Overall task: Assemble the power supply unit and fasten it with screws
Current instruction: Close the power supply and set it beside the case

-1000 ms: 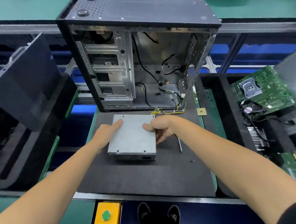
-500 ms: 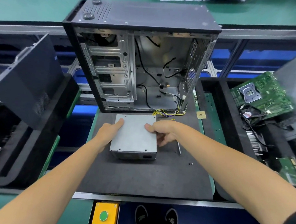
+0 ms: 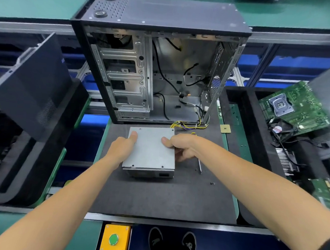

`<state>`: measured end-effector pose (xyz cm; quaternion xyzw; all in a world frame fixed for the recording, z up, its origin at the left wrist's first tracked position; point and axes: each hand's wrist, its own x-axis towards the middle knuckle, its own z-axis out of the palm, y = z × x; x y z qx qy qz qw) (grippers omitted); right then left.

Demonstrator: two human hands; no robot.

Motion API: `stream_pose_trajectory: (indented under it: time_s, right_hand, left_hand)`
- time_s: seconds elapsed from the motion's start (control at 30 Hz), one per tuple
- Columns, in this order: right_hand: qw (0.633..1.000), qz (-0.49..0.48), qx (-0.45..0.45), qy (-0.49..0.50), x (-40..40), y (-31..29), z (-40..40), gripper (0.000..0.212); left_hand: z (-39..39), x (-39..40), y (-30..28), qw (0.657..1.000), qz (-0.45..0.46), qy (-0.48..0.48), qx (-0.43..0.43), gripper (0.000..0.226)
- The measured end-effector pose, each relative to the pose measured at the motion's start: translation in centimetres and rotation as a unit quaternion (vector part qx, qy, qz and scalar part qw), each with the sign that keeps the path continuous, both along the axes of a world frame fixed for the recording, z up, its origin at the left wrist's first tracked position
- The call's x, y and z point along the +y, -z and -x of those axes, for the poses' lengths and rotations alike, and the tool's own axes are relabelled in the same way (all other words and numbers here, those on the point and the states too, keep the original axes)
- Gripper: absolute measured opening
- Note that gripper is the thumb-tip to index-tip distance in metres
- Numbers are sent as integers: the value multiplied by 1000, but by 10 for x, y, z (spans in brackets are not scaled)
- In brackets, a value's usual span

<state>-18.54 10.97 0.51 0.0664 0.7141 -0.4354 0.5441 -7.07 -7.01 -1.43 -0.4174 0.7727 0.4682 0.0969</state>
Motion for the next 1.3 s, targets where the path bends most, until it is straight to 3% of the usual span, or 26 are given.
stream_pose_trajectory:
  time_s: [0.3, 0.47, 0.67, 0.8, 0.97, 1.3]
  right_hand:
    - [998, -17, 53, -23, 2, 0, -3, 28]
    - [1000, 1, 21, -11, 7, 1, -13, 34]
    - [1000, -6, 16, -25, 10, 1, -22, 47]
    - [998, -5, 49, -32, 13, 1, -23, 35]
    - [999, 22, 9, -27, 17, 3, -23, 25]
    - [997, 3, 32, -66, 19, 3, -19, 34]
  left_hand:
    - [4, 12, -1, 999, 32, -26, -13, 95]
    - [4, 12, -8, 995, 84, 12, -54, 96]
    - [-1, 9, -12, 997, 41, 9, -61, 106]
    - [-4, 8, -10, 998, 30, -10, -54, 112]
    - [-7, 15, -4, 994, 84, -19, -63, 109]
    - [-2, 17, -5, 989, 119, -14, -81, 105]
